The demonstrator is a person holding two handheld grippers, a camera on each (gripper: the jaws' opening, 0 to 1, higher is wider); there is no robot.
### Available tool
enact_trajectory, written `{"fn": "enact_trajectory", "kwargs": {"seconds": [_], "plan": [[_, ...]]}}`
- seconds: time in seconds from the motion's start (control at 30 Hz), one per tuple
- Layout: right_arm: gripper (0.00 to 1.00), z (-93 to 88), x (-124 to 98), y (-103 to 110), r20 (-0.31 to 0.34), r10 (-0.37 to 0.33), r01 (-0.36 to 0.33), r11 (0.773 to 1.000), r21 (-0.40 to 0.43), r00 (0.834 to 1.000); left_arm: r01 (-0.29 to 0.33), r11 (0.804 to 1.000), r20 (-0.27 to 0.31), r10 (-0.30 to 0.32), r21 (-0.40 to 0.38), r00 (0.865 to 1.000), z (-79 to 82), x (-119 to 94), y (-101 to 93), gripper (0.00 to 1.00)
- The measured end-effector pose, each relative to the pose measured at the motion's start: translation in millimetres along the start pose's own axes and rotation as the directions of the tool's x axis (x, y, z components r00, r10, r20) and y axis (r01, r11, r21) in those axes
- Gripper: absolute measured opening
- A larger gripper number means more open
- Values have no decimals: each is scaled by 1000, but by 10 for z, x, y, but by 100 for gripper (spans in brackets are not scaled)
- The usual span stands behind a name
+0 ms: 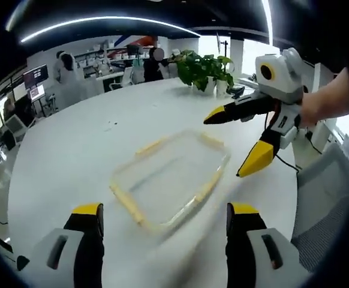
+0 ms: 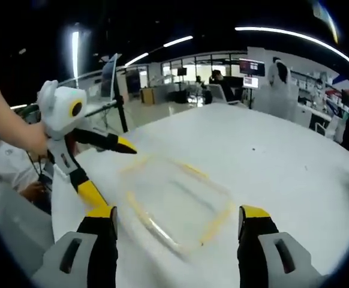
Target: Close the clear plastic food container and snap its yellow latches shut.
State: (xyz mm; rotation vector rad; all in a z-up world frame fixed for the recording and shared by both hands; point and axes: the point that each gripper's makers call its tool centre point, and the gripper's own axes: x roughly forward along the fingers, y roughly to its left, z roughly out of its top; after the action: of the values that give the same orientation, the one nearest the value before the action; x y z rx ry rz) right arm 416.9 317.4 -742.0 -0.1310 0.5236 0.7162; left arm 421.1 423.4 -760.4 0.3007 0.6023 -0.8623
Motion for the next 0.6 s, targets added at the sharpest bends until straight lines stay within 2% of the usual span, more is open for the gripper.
{"fn": "enact_trajectory", "kwargs": {"seconds": [0.23, 0.6], "plan": [[83, 28, -79, -13, 22, -19, 18, 999, 30, 1000, -1, 1000, 11, 1, -16, 1000, -34, -70, -14, 84], [82, -23, -217, 58, 30, -34, 32, 998, 46, 999, -3, 1000, 17, 4, -30, 1000, -94, -190, -80, 84]]}}
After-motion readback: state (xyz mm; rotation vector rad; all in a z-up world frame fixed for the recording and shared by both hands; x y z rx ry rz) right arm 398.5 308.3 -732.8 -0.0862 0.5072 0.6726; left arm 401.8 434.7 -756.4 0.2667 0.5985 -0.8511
